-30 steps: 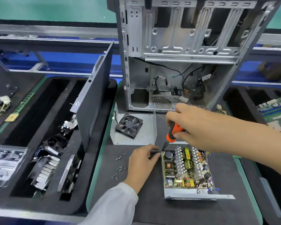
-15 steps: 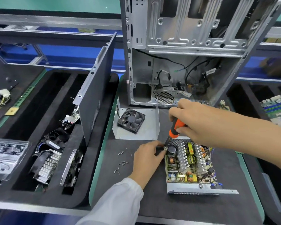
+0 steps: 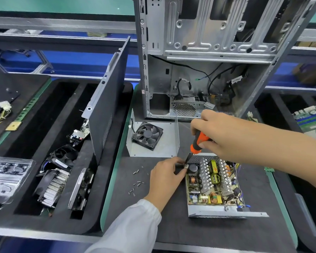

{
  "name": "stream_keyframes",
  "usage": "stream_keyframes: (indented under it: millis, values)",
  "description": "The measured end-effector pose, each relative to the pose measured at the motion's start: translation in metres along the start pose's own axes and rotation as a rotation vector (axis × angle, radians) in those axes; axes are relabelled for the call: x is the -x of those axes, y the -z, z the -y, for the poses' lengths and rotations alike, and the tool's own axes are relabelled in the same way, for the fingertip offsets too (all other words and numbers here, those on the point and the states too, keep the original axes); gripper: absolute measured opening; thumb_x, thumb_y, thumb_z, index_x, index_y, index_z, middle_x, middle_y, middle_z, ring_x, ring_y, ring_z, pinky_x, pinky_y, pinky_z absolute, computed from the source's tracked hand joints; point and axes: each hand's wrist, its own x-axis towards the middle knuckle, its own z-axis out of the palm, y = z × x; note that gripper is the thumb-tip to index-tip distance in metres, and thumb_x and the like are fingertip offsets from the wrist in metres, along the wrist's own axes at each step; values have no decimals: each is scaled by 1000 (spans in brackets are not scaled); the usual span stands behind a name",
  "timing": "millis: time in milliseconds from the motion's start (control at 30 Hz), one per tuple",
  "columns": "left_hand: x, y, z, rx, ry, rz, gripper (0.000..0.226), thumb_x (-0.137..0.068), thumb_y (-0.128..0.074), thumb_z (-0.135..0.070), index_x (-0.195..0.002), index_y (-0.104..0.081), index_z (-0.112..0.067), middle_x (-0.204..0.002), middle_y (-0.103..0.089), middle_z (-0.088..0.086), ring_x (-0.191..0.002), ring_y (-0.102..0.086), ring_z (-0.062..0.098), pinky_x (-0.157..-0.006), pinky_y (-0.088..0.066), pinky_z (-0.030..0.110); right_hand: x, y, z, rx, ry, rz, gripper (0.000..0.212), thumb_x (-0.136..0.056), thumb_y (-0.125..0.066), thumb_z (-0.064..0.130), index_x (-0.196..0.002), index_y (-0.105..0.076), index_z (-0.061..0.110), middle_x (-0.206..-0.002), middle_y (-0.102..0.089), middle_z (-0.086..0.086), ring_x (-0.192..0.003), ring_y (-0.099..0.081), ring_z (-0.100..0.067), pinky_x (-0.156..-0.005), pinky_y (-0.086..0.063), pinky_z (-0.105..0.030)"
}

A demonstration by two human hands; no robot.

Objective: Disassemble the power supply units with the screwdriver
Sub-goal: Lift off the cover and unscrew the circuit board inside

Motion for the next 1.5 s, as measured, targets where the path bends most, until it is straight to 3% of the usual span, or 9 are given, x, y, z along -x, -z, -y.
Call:
stream_keyframes:
  millis: [167,333,667,800,933,1067,1200,1367,1500]
  values:
    - [0,1,-1,-5,-15,4,19,-85,-70,-37,-104,-70,-32,-78,-66,-6,-63,-42,6,-54,-26,6,1,-1,0,1,-2,2,20,-96,-51,31,-112,-43,23,-100,-37,0,-79,-54,-23,-75,-49,-42]
    - [0,3,-3,0,-30,-12,19,-85,-71,-34,-104,-70,-30,-83,-69,-1,-75,-58,13,-55,-28,9,-1,-1,-1,14,3,0,20,-97,-49,32,-113,-44,22,-101,-38,-1,-81,-54,-24,-77,-48,-42]
    - [-1,1,-3,0,-44,-35,15,-84,-72,-34,-98,-70,-28,-73,-64,-2,-60,-42,8,-52,-25,6,-5,-2,-2,19,13,-6,22,-97,-50,32,-116,-45,23,-101,-37,0,-81,-54,-22,-77,-49,-41]
    - [-1,1,-2,8,-41,-29,14,-84,-71,-34,-98,-69,-29,-59,-49,-10,-57,-44,5,-52,-25,7,-6,-4,-3,20,20,-15,23,-97,-50,33,-116,-44,23,-101,-37,0,-80,-52,-21,-77,-48,-40]
    - [-1,0,-1,9,-52,-25,14,-84,-71,-34,-98,-69,-29,-72,-64,-5,-57,-46,-2,-52,-25,7,-6,-4,-3,10,26,-20,23,-97,-49,34,-116,-44,23,-101,-37,0,-81,-51,-21,-78,-47,-40]
    - [-2,2,0,53,-38,-13,10,-84,-70,-29,-95,-69,-29,-52,-42,-15,-55,-45,1,-53,-34,17,-9,-4,-3,-27,30,-16,24,-97,-47,37,-115,-44,22,-102,-39,-1,-85,-51,-22,-79,-48,-42]
    - [-12,8,7,255,57,-53,15,-83,-64,-11,-83,-70,-25,-46,-28,-7,-49,-33,11,-55,-34,25,-12,-7,-1,-64,29,-64,24,-97,-46,40,-109,-44,19,-99,-40,-3,-83,-51,-25,-78,-48,-45]
    - [-22,21,7,369,59,-67,21,-87,-60,-5,-82,-71,-22,-48,-22,-9,-48,-27,9,-53,-29,18,-22,-11,2,47,-5,-167,39,-95,-41,52,-78,-25,20,-74,-34,2,-59,-38,-15,-55,-37,-32]
    - [-27,26,3,455,32,-35,20,-89,-60,-5,-86,-73,-19,-47,-20,-10,-47,-24,9,-52,-28,16,-37,-7,9,233,-82,-235,50,-93,-39,60,-77,-29,13,-60,-27,0,-52,-27,-18,-41,-16,-27]
